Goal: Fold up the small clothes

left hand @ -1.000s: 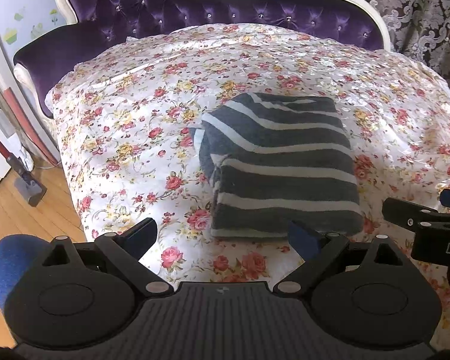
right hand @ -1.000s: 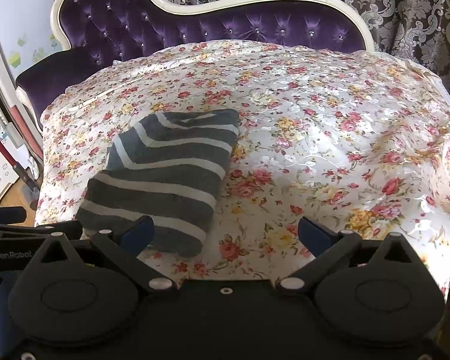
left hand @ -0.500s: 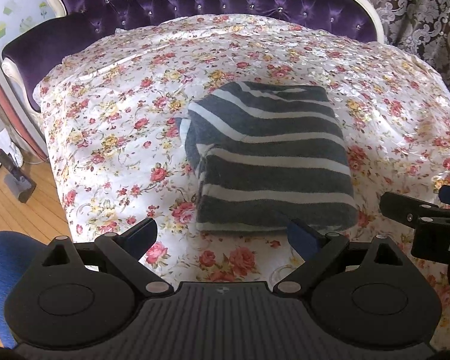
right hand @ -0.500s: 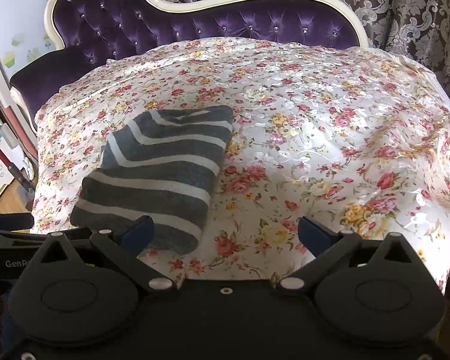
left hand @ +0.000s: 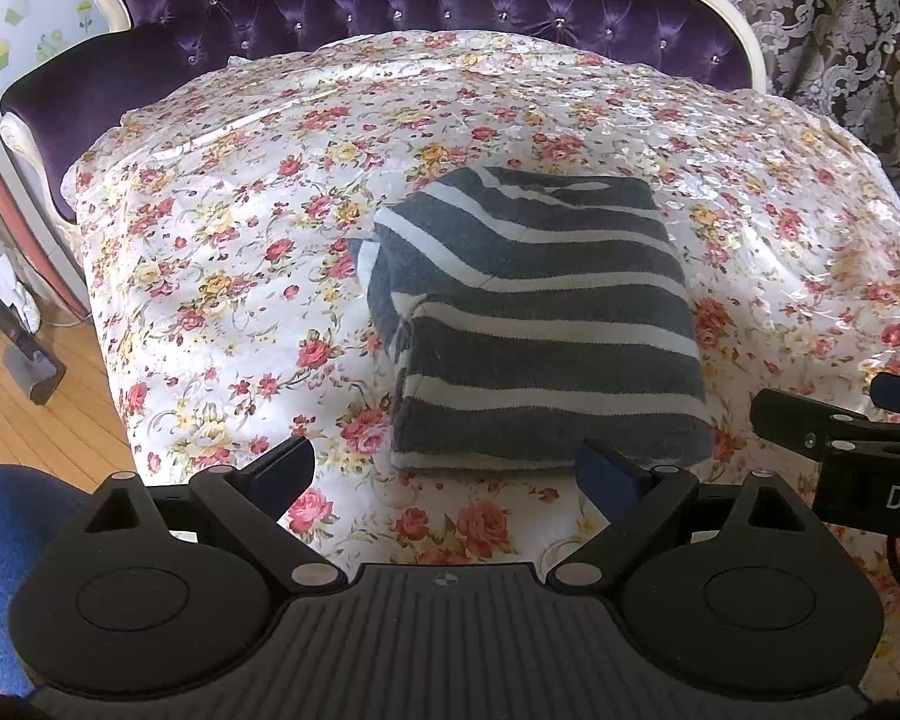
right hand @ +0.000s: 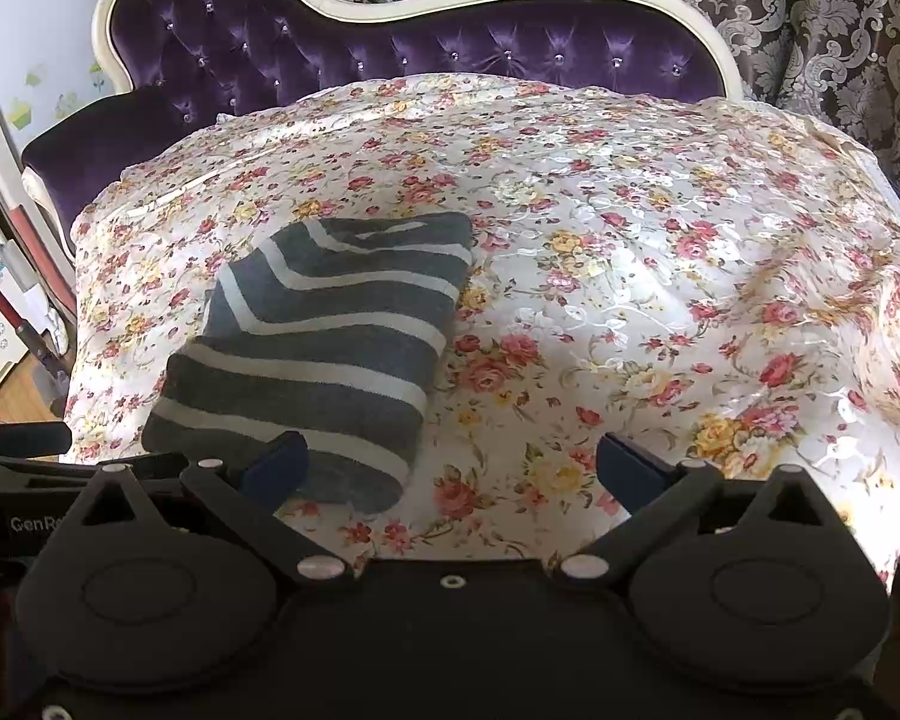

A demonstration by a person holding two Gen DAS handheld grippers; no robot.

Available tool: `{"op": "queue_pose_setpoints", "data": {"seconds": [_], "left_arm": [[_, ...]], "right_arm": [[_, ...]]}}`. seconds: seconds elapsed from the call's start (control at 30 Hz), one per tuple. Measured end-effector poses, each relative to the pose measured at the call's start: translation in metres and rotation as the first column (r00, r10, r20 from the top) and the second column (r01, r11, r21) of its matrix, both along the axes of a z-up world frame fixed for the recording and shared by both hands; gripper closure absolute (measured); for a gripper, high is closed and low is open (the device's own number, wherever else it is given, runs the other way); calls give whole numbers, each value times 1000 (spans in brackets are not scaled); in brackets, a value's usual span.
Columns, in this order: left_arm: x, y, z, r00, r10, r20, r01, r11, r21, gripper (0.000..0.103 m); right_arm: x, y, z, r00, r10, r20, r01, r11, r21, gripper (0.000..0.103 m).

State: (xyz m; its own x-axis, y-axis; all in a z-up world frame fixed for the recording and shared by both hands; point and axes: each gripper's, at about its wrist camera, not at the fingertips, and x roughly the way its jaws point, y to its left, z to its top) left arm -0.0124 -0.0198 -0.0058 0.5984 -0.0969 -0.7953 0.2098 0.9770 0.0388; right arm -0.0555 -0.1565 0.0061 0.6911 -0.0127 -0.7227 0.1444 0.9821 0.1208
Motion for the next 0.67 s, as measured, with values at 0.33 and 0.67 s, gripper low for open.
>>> {"op": "queue_pose_setpoints", "data": {"seconds": [0.33, 0.67], "left_arm": [[1, 0, 1, 1000, -3, 0, 3, 1000, -6, 8], [0, -2, 0, 1000, -11, 7, 11, 1000, -4, 8]], "right_arm": [[2, 1, -1, 1000, 3, -1, -3, 1000, -2, 1], [2, 1, -2, 1000, 6, -3, -6, 1000, 0, 1]]}}
